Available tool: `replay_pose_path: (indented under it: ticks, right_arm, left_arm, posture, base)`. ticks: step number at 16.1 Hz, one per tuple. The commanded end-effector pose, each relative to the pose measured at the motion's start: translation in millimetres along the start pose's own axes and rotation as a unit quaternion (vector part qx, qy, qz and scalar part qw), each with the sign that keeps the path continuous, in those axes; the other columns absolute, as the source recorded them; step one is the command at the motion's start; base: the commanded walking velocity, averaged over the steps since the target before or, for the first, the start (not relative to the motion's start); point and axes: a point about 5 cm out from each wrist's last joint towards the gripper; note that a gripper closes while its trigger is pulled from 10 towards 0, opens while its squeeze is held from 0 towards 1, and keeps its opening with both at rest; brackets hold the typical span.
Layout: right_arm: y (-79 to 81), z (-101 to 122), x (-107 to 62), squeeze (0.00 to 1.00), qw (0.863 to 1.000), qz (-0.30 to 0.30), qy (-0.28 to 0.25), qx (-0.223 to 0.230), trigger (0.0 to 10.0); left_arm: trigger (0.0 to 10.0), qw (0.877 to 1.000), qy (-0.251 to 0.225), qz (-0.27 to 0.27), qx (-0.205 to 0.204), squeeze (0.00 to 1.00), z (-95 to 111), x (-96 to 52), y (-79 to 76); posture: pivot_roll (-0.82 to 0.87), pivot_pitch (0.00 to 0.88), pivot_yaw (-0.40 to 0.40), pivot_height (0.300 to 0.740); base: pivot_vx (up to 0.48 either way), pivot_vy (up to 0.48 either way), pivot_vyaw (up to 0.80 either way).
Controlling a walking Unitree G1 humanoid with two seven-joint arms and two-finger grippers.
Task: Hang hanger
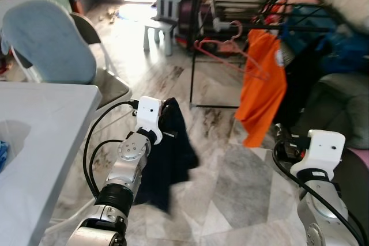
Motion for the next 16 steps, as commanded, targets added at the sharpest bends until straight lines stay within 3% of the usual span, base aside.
replay_pose_path:
  ticks: [1,16]
  right_arm:
    - [4.3,0.5,1.5,0.00,1.000,0.011,-0.002,-0.001,10.0]
    - [10.1,-0.7,4.2,0.00,1.000,0.027,0.001,-0.003,10.0]
  left_arm:
    - [10.0,1.000,-0.014,-0.009,0.006,0.00,7.4,4.3,-1.5]
    - [10.0,1.000,-0.015,-0.017,-0.002,0.00,7.8,8.9,-7.4]
  posture:
    - [-0.03,0.000,-0.053,0.740]
    - [-0.04,0.000,-0.053,0.740]
  base:
    - [0.439,0.000,0.00]
    - [0.465,0.000,0.00]
Point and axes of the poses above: a point about 5 cm out from each wrist's last joint towards the gripper, its own x axis pointing out of the wrist towards the gripper, its own z axis along the axis of the wrist's last joint, y = z × x, and after that the axes turned 4 degrees about x, right-handed
